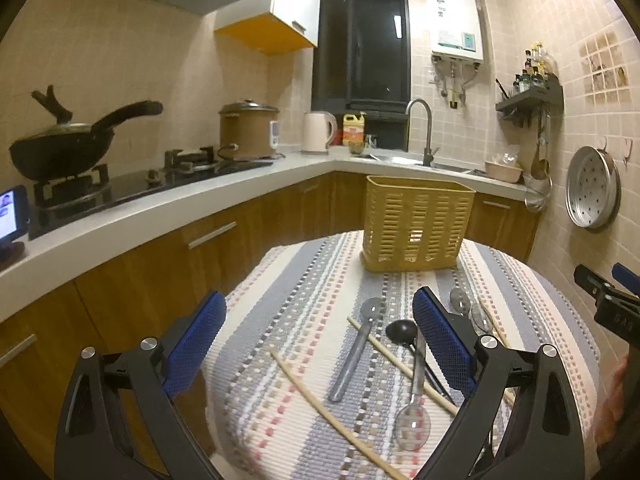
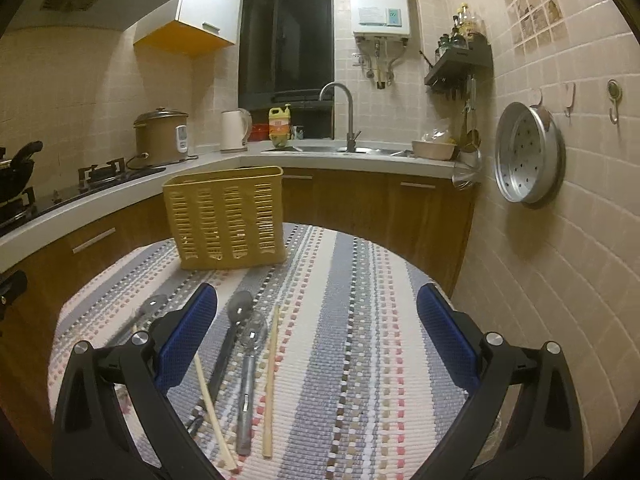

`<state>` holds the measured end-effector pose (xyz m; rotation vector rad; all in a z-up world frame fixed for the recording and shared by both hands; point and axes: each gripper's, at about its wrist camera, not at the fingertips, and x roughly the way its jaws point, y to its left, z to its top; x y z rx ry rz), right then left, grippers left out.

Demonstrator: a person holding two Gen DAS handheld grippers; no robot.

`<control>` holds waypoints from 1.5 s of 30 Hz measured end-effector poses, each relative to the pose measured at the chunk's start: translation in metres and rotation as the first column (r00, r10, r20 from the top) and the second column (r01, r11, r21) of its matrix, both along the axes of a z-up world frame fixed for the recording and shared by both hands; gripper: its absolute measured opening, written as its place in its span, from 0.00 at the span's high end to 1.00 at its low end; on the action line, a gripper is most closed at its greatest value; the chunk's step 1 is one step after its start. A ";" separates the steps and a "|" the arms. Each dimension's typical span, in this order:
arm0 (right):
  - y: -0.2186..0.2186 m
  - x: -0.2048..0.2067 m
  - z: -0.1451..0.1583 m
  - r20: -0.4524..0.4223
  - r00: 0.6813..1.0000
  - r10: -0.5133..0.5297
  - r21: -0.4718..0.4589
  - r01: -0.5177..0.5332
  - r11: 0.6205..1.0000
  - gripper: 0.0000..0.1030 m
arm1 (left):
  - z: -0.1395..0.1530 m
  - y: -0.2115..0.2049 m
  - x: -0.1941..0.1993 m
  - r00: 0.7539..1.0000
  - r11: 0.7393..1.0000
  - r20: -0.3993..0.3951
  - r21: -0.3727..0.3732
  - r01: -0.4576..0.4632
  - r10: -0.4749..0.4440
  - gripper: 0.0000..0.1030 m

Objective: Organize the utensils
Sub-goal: 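Grasp a clear plastic spoon with the left tool while the right tool grasps a grey spoon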

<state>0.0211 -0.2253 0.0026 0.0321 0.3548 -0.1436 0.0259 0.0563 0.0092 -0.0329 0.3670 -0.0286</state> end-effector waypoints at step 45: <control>0.047 0.170 -0.086 -0.780 0.542 0.313 0.232 -0.214 0.949 0.72 | -0.094 -0.030 0.201 0.575 0.893 -0.715 -0.158 0.422 -0.398 0.69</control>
